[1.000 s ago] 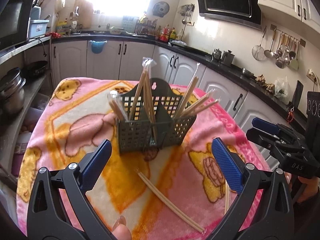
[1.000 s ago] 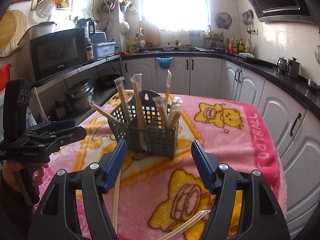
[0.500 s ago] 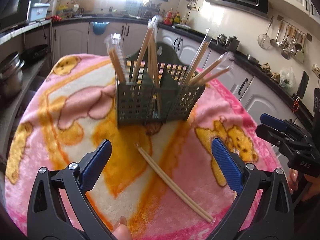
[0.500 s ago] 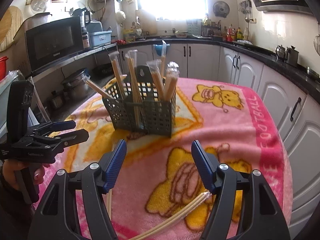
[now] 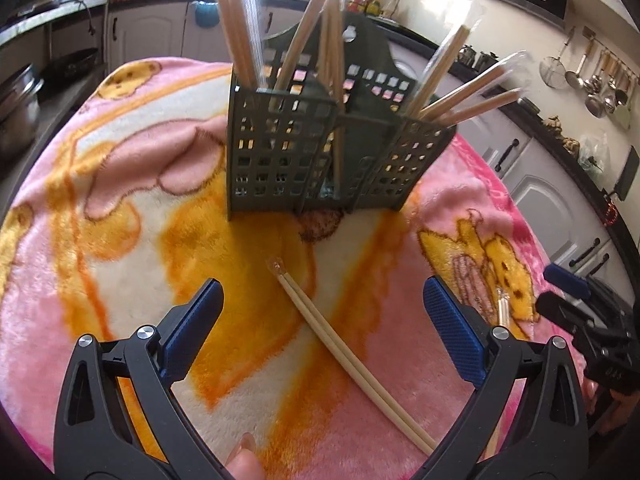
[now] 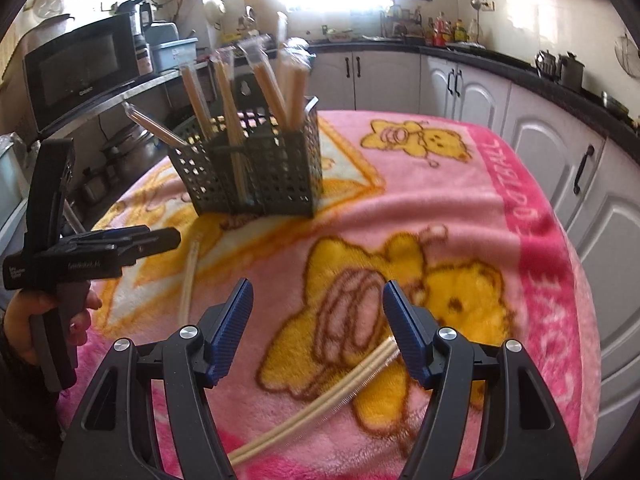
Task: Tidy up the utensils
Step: 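Close the left tool on a loose chopstick pair while the right tool grasps a wrapped pair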
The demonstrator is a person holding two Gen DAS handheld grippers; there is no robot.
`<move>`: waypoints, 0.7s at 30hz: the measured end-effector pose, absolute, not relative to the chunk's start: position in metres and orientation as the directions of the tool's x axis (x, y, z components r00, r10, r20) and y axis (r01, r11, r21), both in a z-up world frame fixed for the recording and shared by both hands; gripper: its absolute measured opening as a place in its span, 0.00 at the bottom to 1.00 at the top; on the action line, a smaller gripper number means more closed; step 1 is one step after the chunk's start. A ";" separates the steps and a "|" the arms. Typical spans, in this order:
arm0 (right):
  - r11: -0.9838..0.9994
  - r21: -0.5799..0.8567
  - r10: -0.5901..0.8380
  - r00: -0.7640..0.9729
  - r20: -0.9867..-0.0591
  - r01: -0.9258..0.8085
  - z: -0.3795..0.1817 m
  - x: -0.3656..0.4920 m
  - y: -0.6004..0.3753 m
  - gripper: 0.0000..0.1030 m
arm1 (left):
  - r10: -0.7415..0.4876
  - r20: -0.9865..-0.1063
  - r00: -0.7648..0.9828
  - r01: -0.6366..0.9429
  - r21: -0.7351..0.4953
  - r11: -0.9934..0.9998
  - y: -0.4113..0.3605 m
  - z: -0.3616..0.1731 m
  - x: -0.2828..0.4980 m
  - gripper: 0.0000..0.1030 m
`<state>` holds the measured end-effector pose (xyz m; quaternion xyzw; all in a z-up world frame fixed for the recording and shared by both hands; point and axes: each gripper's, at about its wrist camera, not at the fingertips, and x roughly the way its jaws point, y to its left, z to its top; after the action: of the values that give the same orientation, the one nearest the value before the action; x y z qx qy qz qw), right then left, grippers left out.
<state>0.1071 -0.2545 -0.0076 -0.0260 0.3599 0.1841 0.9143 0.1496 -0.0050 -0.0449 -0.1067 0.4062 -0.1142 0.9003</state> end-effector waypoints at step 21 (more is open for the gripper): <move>0.955 0.227 0.297 0.561 -0.773 -0.193 -0.058 0.125 -0.292 0.63 | -0.325 -0.738 0.591 0.037 -0.377 0.925 0.005 -0.079 0.185 0.76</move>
<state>0.1253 -0.2923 -0.0584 0.0583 0.4476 0.1389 0.8815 0.1845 0.0055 -0.0793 -0.1632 0.4402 -0.1033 0.8769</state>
